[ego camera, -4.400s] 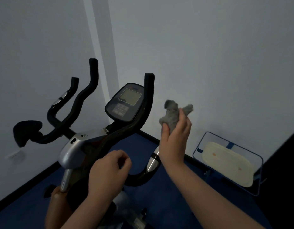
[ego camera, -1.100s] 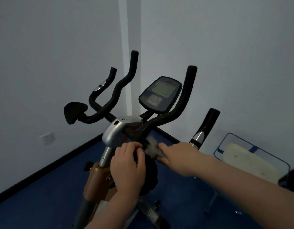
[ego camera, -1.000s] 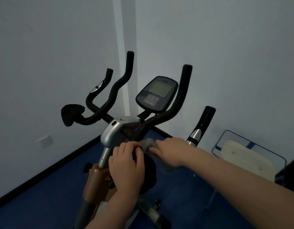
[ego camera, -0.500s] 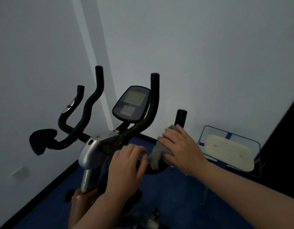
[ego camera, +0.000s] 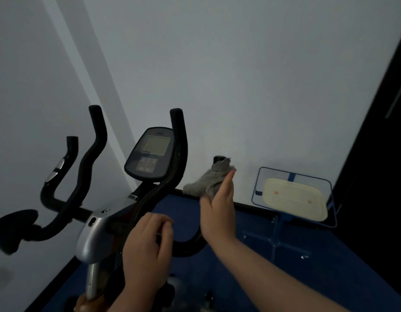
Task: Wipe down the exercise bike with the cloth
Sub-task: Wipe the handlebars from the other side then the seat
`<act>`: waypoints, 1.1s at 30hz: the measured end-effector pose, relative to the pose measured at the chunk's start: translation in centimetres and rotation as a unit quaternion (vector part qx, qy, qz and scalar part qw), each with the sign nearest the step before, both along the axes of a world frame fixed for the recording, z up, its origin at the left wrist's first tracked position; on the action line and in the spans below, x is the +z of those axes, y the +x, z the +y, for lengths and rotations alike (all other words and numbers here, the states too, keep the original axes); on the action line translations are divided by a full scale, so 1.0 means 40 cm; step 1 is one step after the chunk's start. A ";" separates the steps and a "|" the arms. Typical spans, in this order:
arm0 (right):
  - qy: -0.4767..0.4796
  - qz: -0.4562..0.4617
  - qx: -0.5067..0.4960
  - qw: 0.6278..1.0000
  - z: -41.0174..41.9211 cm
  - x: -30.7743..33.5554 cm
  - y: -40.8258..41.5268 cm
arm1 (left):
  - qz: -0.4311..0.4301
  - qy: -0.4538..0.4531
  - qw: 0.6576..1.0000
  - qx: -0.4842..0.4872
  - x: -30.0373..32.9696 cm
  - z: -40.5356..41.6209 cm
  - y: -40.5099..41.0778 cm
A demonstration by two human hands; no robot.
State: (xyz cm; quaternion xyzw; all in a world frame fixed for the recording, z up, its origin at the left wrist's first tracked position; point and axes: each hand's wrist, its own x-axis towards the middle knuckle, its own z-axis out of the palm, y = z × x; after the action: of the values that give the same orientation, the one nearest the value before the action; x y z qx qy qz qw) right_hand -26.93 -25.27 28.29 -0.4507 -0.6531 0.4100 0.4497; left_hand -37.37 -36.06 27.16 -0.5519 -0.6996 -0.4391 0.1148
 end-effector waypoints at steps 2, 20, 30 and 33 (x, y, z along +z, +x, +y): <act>-0.012 0.036 0.043 0.998 -0.042 -0.033 0.006 | -0.001 -0.007 1.000 0.006 0.001 0.000 0.001; -0.013 0.130 0.039 0.991 0.037 -0.071 0.001 | -0.031 0.001 0.999 0.030 0.009 -0.003 0.012; 0.444 -0.176 0.080 0.875 0.213 -0.004 0.068 | -0.038 -0.009 0.998 0.045 0.026 -0.005 0.028; 0.502 -0.203 0.116 0.832 0.222 0.002 0.092 | -0.037 -0.011 0.998 0.045 0.021 -0.005 0.024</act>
State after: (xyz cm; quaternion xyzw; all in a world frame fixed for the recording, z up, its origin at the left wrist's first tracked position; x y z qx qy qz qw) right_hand -23.24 -16.41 28.36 -0.1566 -0.8934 -0.0261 0.4203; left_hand -36.41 -36.27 28.01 -0.5042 -0.7326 -0.4457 0.1023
